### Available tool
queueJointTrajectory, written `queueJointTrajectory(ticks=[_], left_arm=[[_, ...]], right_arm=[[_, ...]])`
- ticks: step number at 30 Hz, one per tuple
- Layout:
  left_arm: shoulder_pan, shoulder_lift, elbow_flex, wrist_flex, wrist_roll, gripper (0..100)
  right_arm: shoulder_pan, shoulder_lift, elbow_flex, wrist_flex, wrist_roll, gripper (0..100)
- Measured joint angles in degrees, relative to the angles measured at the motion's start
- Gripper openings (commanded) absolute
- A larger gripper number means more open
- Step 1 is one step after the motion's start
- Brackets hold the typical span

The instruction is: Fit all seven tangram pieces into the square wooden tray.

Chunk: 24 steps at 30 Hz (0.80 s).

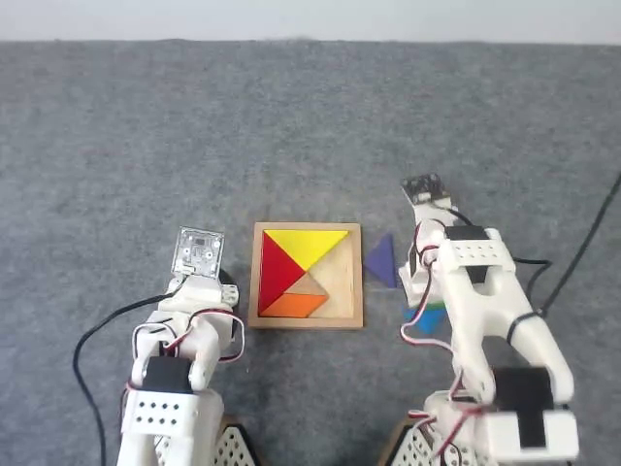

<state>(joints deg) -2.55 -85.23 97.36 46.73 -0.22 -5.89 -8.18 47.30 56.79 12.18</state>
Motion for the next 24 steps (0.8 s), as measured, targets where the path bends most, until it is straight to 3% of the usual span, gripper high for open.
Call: queueJointTrajectory(ticks=[8, 13, 18, 24], left_arm=[[0.0, 0.0, -0.1, 0.0, 0.0, 1], [0.0, 0.0, -0.1, 0.0, 0.0, 1], [0.0, 0.0, -0.1, 0.0, 0.0, 1], [0.0, 0.0, -0.1, 0.0, 0.0, 1]], right_arm=[[0.1, 0.3, 0.7, 0.1, 0.0, 16.1], [0.6, 0.3, 0.7, 0.1, 0.0, 0.6], [1.3, 0.4, -0.3, 0.2, 0.0, 6.7], [1.1, -1.6, -2.5, 1.7, 0.3, 6.8]])
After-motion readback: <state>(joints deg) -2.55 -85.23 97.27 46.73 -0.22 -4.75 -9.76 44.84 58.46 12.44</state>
